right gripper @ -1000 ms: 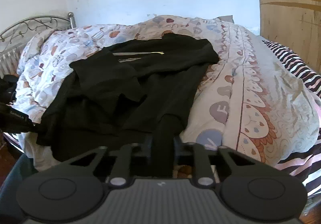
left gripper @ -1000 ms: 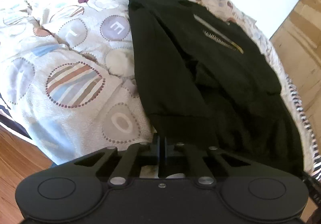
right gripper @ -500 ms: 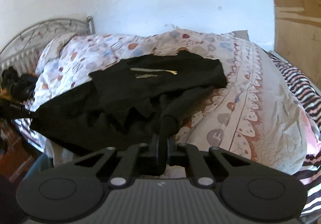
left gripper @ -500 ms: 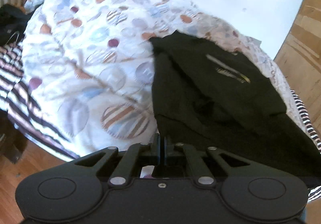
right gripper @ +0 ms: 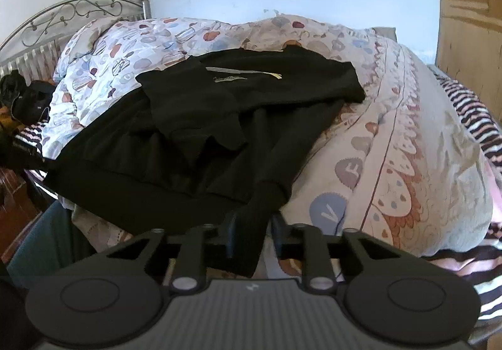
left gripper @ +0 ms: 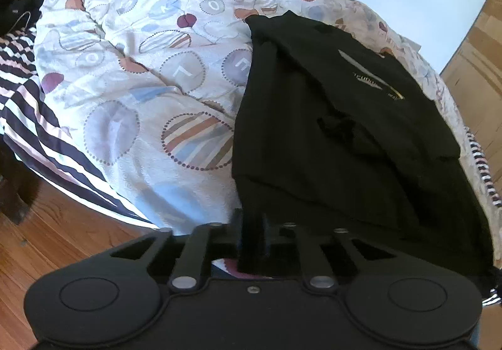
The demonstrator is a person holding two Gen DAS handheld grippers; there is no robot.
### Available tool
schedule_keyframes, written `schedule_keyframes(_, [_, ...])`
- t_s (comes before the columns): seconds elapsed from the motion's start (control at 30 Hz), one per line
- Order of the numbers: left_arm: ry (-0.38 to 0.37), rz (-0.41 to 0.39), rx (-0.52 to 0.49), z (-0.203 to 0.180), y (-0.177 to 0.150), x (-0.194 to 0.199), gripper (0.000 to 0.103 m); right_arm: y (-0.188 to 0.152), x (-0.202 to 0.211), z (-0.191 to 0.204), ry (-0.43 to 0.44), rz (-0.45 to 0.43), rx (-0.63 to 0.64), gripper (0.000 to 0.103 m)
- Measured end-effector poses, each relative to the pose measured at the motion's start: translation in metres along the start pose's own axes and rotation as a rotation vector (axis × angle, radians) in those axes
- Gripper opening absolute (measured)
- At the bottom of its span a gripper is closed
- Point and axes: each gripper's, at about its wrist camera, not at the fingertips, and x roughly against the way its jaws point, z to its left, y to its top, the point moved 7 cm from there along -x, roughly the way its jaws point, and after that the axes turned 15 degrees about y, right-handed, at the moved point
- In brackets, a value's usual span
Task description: Fold small clothes
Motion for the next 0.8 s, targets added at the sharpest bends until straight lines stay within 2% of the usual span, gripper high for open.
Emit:
schedule_keyframes(0.03, [-0.002, -0.001, 0.005, 0.0, 0.001, 0.001, 0.028, 0.001, 0.001, 0.001, -0.002, -0.003, 0.013, 0.052])
schedule_keyframes(0.07, [-0.003, -0.003, 0.01, 0.0, 0.001, 0.003, 0.037, 0.001, 0.003, 0.003, -0.007, -0.007, 0.029, 0.058])
schedule_keyframes(0.1, [-0.005, -0.005, 0.011, -0.001, 0.002, 0.004, 0.05, 0.002, 0.005, 0.004, -0.013, -0.01, 0.056, 0.068])
schedule_keyframes(0.13, [-0.003, -0.008, 0.01, -0.002, 0.003, 0.007, 0.058, 0.003, 0.007, 0.005, -0.017, -0.01, 0.081, 0.078])
schedule_keyframes(0.17, [0.007, -0.017, 0.011, -0.001, 0.004, 0.009, 0.073, 0.003, 0.01, 0.007, -0.02, -0.008, 0.11, 0.083])
schedule_keyframes(0.2, [0.02, -0.033, 0.009, -0.001, 0.006, 0.012, 0.08, 0.003, 0.012, 0.009, -0.021, -0.006, 0.139, 0.091])
schedule_keyframes(0.23, [0.03, -0.05, 0.001, -0.001, 0.008, 0.015, 0.083, 0.004, 0.014, 0.01, -0.02, -0.003, 0.169, 0.097])
schedule_keyframes(0.3, [0.058, -0.086, -0.02, -0.001, 0.012, 0.021, 0.095, 0.003, 0.016, 0.014, -0.022, 0.024, 0.241, 0.103])
schedule_keyframes(0.37, [0.074, -0.117, -0.035, -0.002, 0.015, 0.025, 0.102, -0.001, 0.015, 0.017, -0.032, 0.064, 0.309, 0.103])
schedule_keyframes(0.5, [0.087, -0.137, -0.058, -0.008, 0.016, 0.027, 0.102, -0.01, 0.004, 0.022, -0.059, 0.153, 0.409, 0.103])
schedule_keyframes(0.67, [0.058, -0.145, -0.067, -0.016, 0.013, 0.028, 0.102, -0.021, -0.007, 0.032, -0.056, 0.202, 0.499, 0.103])
schedule_keyframes(0.8, [0.046, -0.143, -0.081, -0.021, 0.011, 0.028, 0.102, -0.028, -0.021, 0.035, -0.146, 0.243, 0.66, 0.103])
